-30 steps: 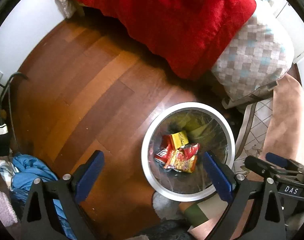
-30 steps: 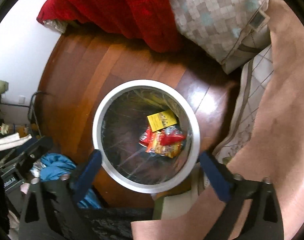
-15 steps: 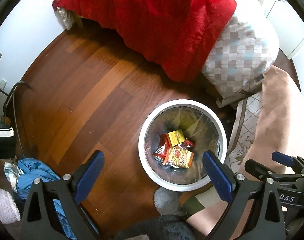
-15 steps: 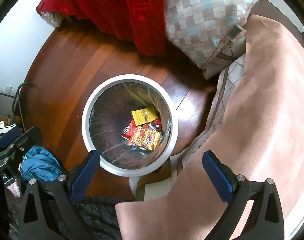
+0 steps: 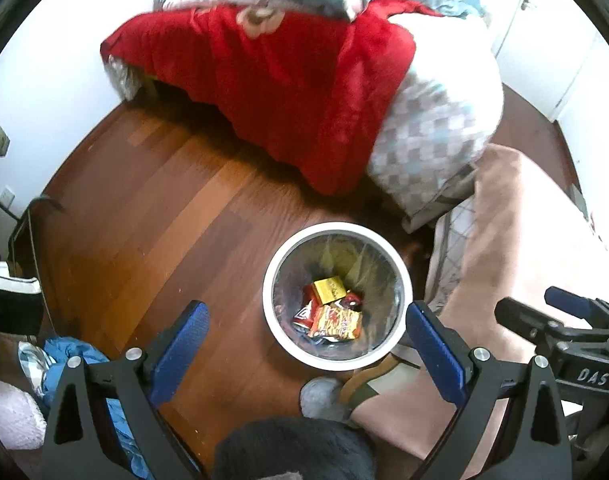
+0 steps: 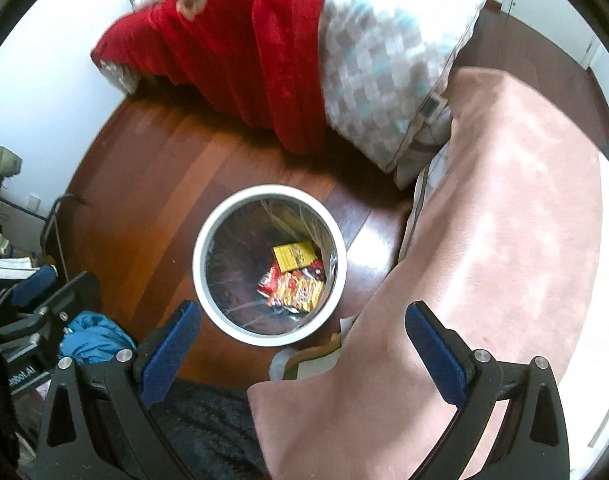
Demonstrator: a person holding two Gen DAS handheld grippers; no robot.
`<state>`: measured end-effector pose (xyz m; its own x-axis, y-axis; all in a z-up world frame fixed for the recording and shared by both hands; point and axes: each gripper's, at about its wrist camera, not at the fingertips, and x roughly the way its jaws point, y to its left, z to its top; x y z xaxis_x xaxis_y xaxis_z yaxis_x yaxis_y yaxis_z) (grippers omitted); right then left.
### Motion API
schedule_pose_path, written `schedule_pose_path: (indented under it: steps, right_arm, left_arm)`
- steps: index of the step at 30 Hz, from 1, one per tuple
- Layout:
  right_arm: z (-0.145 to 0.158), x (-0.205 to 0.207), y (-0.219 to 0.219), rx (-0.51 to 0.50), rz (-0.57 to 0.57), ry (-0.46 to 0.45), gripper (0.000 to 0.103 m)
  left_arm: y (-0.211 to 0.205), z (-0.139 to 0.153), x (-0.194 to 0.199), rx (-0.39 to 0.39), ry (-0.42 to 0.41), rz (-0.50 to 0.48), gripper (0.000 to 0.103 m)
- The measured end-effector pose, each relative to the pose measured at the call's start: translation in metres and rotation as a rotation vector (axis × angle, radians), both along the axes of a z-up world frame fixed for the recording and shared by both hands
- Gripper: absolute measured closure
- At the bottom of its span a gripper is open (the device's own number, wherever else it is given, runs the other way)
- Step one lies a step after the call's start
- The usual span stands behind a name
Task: Collect trash
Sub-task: 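Move both tools back from the bin toward the table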
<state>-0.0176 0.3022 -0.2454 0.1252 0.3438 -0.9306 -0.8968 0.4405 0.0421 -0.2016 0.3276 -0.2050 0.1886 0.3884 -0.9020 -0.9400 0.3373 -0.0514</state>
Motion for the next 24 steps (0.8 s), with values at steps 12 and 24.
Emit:
schedule_pose_path:
  steps: [12, 24]
  right_arm:
    - [0.103, 0.005, -0.119, 0.231, -0.102, 0.009, 0.000]
    - [0.049, 0.136, -0.379, 0.062, -0.609, 0.029, 0.000]
  left_arm:
    - [-0.082, 0.052, 0.050, 0.107, -0.028, -0.124, 0.003]
    - [-0.214, -0.047, 0.219, -0.036, 0.073, -0.467, 0.003]
